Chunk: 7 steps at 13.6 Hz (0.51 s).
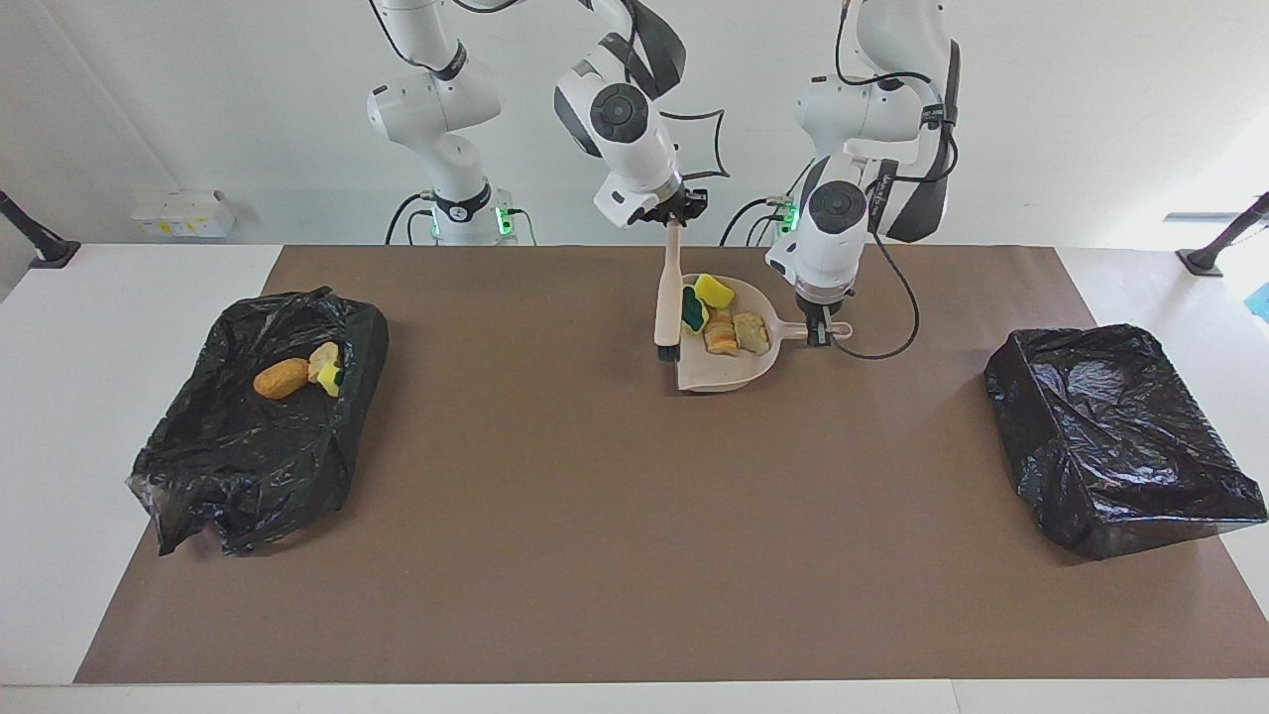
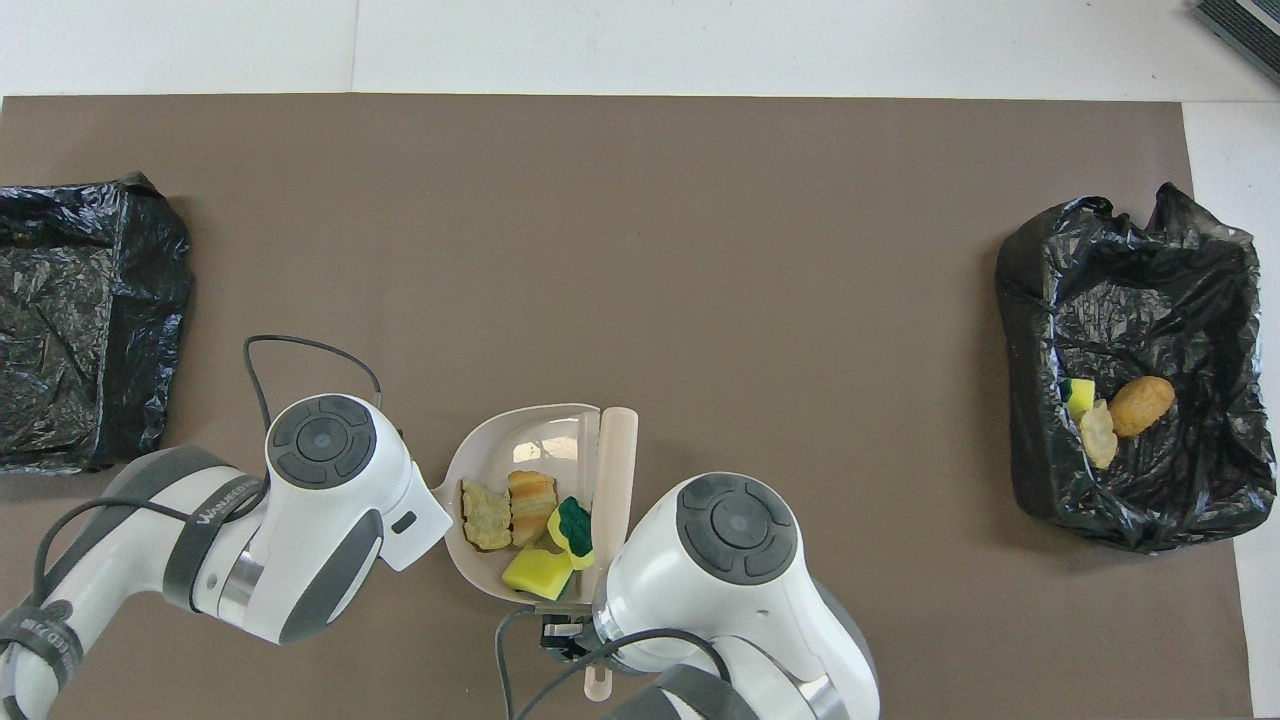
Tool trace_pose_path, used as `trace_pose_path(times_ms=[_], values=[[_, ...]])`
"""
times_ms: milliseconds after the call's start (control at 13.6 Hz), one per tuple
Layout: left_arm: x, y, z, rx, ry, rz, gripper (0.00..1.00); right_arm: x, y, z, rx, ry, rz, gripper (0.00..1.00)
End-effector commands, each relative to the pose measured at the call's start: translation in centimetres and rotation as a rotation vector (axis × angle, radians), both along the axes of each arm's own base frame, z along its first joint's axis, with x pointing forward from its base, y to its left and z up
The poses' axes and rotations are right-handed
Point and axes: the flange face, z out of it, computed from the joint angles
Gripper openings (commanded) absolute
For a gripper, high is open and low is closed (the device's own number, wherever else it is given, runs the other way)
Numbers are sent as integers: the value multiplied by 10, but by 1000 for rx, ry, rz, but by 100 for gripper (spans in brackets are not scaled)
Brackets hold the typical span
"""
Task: Sweep and dump trash in bin
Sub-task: 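Sweep the last sponge piece into the dustpan with the right gripper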
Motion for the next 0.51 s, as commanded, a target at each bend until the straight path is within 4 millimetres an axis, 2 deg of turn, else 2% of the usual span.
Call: trace_pose_path(times_ms=[0,147,293,440], values=[[7,6,-3,-33,13,1,0,0,-1,16,-64,-10,12,0],[15,21,1,-50,18,1,0,-2,-4,28,-104,7,55,0],[25,27,10,-59,8,3,0,-2,-14,39,-148,19,81,0],[45,48,29,-68,13,-1,0,3,-27,36,-160,34,73,0]])
